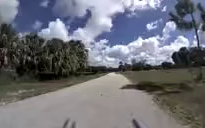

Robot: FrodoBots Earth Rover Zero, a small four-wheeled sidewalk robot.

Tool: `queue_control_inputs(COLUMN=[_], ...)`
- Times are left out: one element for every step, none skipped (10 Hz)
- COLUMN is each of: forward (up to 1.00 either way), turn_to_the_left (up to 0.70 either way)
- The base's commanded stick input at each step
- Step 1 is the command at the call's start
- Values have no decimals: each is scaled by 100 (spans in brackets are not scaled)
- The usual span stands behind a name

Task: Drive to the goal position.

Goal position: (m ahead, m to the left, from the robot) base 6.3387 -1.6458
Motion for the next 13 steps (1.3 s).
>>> queue_control_inputs(forward=[70,70,70,70,70,70,70,70,70,70,70,70,70], turn_to_the_left=[0,0,0,0,0,0,0,0,0,0,0,0,0])
